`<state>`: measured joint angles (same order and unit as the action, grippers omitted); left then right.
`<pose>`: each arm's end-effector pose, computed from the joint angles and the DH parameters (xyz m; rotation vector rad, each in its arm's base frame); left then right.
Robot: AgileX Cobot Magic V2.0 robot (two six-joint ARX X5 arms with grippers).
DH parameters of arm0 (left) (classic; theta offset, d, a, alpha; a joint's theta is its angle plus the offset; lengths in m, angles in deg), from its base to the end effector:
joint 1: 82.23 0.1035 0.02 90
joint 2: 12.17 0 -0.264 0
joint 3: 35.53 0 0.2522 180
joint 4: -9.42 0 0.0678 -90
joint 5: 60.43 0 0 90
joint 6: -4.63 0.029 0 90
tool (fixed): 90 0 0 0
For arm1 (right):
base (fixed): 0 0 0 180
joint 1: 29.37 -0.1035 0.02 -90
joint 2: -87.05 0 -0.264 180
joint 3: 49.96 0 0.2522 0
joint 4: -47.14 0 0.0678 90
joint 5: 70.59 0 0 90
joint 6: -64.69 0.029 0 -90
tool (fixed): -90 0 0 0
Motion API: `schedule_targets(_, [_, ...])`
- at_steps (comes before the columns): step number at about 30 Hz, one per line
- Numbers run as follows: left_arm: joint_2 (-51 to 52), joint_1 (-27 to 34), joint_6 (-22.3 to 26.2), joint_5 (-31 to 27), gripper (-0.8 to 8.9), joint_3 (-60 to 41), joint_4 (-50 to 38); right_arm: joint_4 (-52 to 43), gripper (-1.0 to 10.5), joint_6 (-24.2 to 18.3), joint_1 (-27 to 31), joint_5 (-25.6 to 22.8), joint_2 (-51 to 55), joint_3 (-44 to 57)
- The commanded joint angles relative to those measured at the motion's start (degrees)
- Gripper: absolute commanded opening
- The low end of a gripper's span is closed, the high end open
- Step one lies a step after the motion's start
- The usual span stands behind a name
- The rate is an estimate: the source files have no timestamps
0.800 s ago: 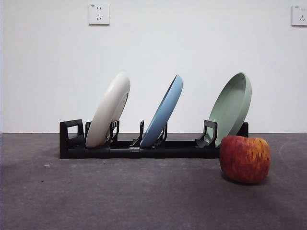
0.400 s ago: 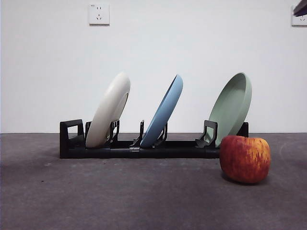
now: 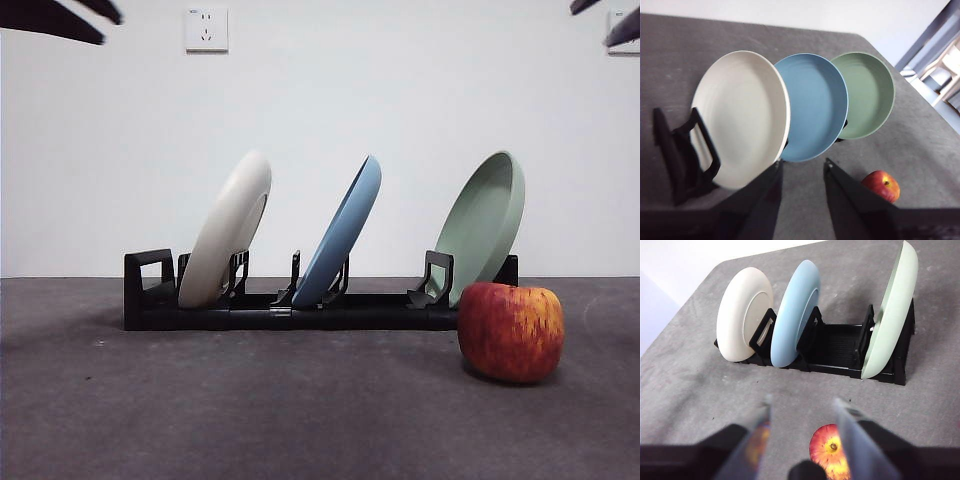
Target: Take the yellow plate from the plate rack,put the plate on the table,take the apple from the table,put the apple in the plate
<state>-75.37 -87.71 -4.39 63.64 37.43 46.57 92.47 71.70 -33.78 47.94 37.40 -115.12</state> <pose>0.2284 -0.0382 0.3397 -0.2687 0.5255 -0.6393 0.1714 0.0271 0.3258 0.2266 0.5502 0.5301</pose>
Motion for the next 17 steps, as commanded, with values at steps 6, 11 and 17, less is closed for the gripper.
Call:
schedule_targets(6, [-15.06, -4.61, 1.77, -3.5, 1.59, 13.77, 5.57, -0.13, 3.2, -0.68, 0.11, 0.02, -0.61, -0.24])
schedule_targets(11, [-22.91, -8.46, 3.37, -10.82, 1.59, 21.33, 8.63, -0.11, 3.2, -0.68, 0.11, 0.02, -0.61, -0.24])
schedule_targets(17, [-30.6, -11.91, 3.65, -13.18, 1.59, 26.69, 9.16, -0.11, 3.2, -0.66, 0.11, 0.0, -0.61, -0.24])
